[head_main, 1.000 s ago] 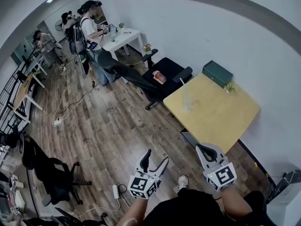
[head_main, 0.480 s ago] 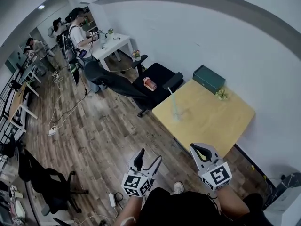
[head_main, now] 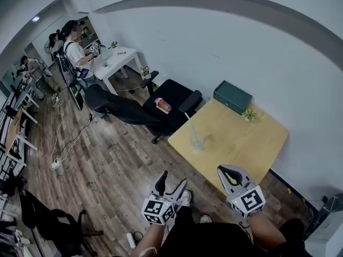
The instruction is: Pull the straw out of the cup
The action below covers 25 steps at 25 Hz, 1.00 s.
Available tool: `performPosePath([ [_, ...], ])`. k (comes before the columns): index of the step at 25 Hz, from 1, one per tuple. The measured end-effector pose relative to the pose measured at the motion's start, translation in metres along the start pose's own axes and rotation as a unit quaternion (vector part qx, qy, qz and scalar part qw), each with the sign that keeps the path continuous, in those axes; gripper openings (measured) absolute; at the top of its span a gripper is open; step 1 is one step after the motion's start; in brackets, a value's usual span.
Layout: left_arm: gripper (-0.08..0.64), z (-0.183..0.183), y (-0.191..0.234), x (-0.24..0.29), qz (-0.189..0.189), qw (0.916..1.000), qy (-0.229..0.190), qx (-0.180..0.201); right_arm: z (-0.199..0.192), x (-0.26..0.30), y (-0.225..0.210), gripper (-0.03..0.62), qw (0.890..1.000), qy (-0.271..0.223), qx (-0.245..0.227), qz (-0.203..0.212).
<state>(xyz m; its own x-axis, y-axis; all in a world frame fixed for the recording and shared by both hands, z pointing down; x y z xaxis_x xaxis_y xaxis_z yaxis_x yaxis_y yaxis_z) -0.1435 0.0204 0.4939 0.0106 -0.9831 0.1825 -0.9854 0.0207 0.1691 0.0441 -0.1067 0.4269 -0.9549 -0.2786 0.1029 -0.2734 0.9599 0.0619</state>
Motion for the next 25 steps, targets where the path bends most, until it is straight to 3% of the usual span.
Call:
performPosePath([
  [11, 0.36, 0.018, 0.057, 0.094, -0.088, 0.9953, 0.034, 0.022, -0.008, 0.073, -0.038, 0.02, 0.997, 0.027, 0.017, -0.066],
  [17, 0.36, 0.021, 0.078, 0.139, -0.135, 0.9875, 0.063, 0.052, -0.01, 0.104, -0.052, 0.02, 0.994, 0.041, 0.019, -0.097],
  [25, 0.353, 0.015, 0.105, 0.186, -0.2, 0.9739, 0.094, 0.052, -0.024, 0.131, -0.062, 0.018, 0.985, 0.075, 0.04, -0.147],
])
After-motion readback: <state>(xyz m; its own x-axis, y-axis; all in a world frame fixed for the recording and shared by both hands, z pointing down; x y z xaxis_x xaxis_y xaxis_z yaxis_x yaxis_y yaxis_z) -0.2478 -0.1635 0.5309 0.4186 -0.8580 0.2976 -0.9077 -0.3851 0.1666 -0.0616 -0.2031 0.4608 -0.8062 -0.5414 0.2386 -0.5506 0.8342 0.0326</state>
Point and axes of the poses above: the fingertips, and each gripper's own axes: x forward along the fingers, y to its left, z out of its top, the point moved 6 cm from there along -x, backward along the fingers, and after that the axes turned 1 degree about -z, right-handed, at the moved point
